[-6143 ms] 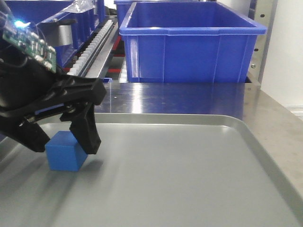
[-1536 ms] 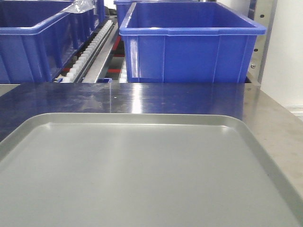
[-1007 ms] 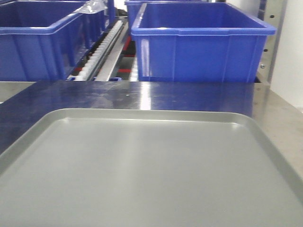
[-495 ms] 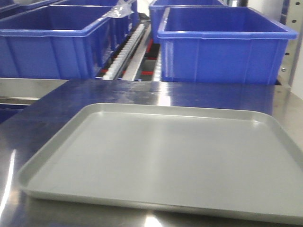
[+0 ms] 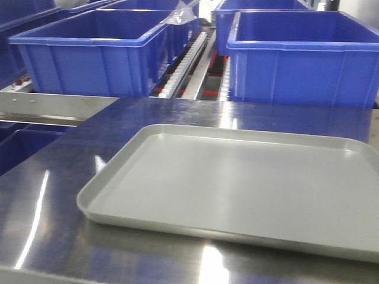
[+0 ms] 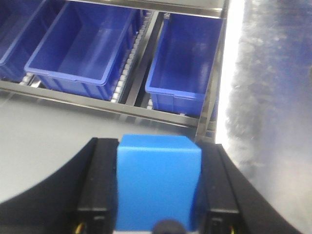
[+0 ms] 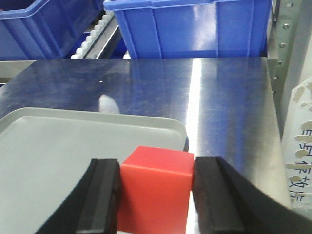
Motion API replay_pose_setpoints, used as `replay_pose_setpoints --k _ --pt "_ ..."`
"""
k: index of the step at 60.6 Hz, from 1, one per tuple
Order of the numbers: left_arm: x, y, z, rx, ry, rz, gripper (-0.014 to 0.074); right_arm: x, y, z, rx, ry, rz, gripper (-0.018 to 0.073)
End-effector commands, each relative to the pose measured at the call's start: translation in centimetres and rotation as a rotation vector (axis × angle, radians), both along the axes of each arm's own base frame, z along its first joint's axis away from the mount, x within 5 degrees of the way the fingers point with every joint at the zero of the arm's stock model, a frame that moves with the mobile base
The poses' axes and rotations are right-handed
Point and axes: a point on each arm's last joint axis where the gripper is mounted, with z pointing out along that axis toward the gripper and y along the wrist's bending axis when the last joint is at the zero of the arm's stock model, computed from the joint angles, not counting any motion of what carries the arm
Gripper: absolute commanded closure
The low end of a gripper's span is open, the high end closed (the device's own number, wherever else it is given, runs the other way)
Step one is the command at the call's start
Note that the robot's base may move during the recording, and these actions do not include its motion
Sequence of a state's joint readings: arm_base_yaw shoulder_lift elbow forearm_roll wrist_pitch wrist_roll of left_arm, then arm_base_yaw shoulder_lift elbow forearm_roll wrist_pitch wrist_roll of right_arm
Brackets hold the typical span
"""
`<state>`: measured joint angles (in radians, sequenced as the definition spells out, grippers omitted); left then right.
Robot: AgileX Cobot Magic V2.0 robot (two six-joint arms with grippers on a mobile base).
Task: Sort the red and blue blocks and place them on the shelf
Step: 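Drive the base backward and turn away from the table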
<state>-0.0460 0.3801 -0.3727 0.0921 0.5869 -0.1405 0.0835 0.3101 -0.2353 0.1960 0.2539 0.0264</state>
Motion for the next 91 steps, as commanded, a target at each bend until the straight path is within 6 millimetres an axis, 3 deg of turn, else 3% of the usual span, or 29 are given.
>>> replay_pose_setpoints --k 1,91 --pt "0.36 -0.09 1.48 -0.008 -0.098 -0.007 0.0472 0.18 -0.19 1.8 0.0 -0.117 -0.022 0.051" --pt "0.36 -0.09 1.48 -0.008 -0.098 -0.007 0.0472 0.18 -0.19 1.8 0.0 -0.117 -0.022 0.051"
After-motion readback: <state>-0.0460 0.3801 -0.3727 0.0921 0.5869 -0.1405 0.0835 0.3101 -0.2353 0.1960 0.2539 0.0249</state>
